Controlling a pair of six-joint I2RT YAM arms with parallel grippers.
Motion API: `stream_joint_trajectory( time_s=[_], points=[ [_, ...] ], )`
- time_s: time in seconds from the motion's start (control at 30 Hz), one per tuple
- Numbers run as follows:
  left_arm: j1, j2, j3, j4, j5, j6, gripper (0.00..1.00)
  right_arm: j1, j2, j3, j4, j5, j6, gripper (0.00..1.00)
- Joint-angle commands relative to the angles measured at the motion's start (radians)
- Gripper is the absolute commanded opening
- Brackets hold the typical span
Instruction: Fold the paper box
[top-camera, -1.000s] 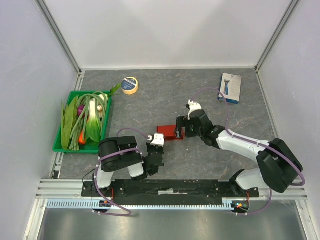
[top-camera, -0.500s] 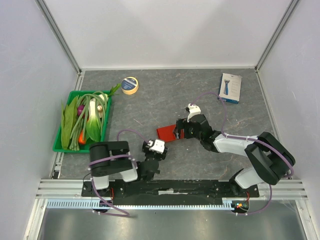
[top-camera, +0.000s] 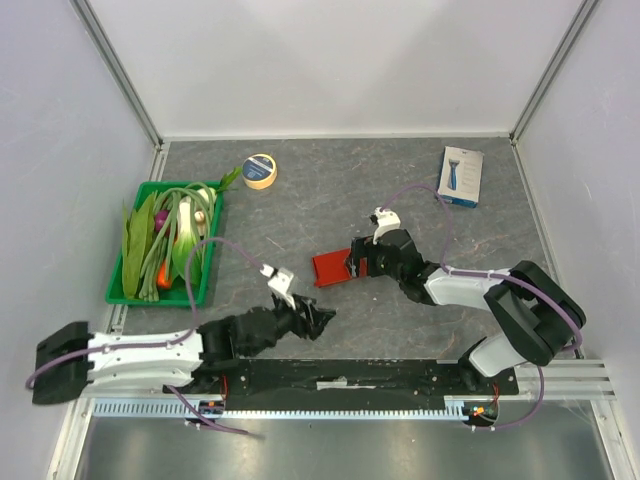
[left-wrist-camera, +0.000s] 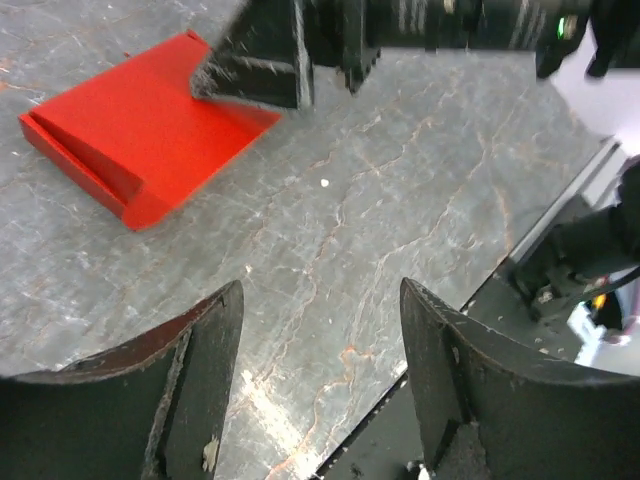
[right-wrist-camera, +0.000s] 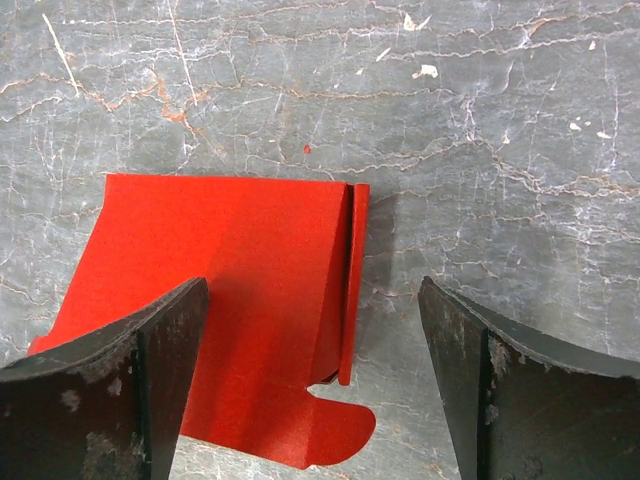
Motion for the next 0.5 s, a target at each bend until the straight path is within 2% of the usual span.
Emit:
stream_joint_trajectory(
  time_s=[0.0, 0.03, 0.07, 0.1, 0.13, 0.2, 0.23, 0.33, 0.47],
  points=[
    [0.267, -0.102, 0.14, -0.296, 0.33, -0.12, 0.7, 0.001, 0.01, -0.035, -0.028, 0.018, -0.007, 0.92],
    [0.322, -0.095, 0.157, -0.279, 0.42, -0.118, 0.7, 0.0, 0.013, -0.035, -0.03, 0.009, -0.004, 0.92],
    [0.403, -0.081, 0.174, -0.252, 0.453, -0.115, 0.68, 0.001, 0.018, -0.035, -0.028, 0.006, 0.008, 0.91],
    [0.436, -0.061, 0.182, -0.206, 0.532, -0.112, 0.65, 0.001, 0.022, -0.036, -0.027, 0.004, 0.014, 0.9],
    [0.501, 0.021, 0.197, -0.181, 0.579, -0.12, 0.57, 0.001, 0.025, -0.036, -0.019, -0.005, 0.017, 0.89],
    [0.559, 0.13, 0.248, -0.088, 0.715, -0.141, 0.47, 0.001, 0.03, -0.039, -0.009, -0.011, 0.029, 0.85],
    [0.592, 0.231, 0.262, -0.062, 0.743, -0.155, 0.36, 0.0, 0.03, -0.042, -0.005, -0.011, 0.032, 0.84],
    [0.619, 0.429, 0.272, 0.154, 0.835, -0.205, 0.2, 0.0, 0.029, -0.047, 0.002, -0.013, 0.042, 0.79],
    [0.617, 0.583, 0.259, 0.29, 0.872, -0.219, 0.14, 0.0, 0.019, -0.049, -0.01, -0.005, 0.046, 0.73]
  ],
)
